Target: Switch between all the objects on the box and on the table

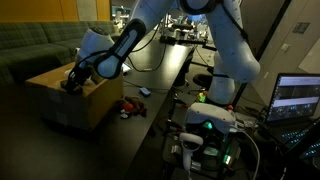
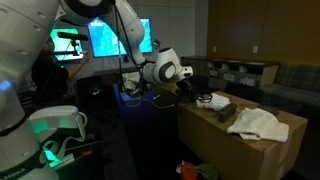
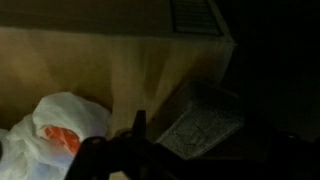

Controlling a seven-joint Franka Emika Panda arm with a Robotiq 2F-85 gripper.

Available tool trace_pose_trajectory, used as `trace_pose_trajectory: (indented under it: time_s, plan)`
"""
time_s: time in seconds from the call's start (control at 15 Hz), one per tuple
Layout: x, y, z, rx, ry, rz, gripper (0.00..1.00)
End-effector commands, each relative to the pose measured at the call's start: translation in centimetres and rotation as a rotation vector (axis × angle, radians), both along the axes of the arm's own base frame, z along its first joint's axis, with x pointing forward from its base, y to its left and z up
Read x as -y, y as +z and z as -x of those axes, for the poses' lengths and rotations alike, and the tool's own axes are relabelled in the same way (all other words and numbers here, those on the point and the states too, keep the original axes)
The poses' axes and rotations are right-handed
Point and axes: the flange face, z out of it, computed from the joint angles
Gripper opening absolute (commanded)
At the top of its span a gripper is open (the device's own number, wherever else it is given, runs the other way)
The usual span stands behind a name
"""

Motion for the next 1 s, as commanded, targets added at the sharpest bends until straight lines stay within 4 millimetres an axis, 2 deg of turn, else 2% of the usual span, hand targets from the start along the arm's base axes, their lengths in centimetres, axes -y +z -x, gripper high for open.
trace_pose_trajectory:
  time_s: [0.0,0.33,0.4,0.47,0.67,0.87,0.93]
  plan:
    - [-0.2,-0.1,-0.9,0.016,-0.016,-0.016,1.0]
    - [0.4,-0.4,-1.5,0.03,-0.02,0.002,1.0]
    - [0.5,-0.4,-1.6,0.031,-0.021,0.005,0.84]
    - [0.7,-0.5,-1.7,0.031,-0.02,0.009,0.74]
    - [1.2,-0.7,-1.8,0.03,-0.019,0.023,0.49]
    - [0.7,-0.1,-1.3,0.019,0.022,0.031,0.32]
    - [0.6,0.3,-0.9,0.01,0.048,0.035,0.32]
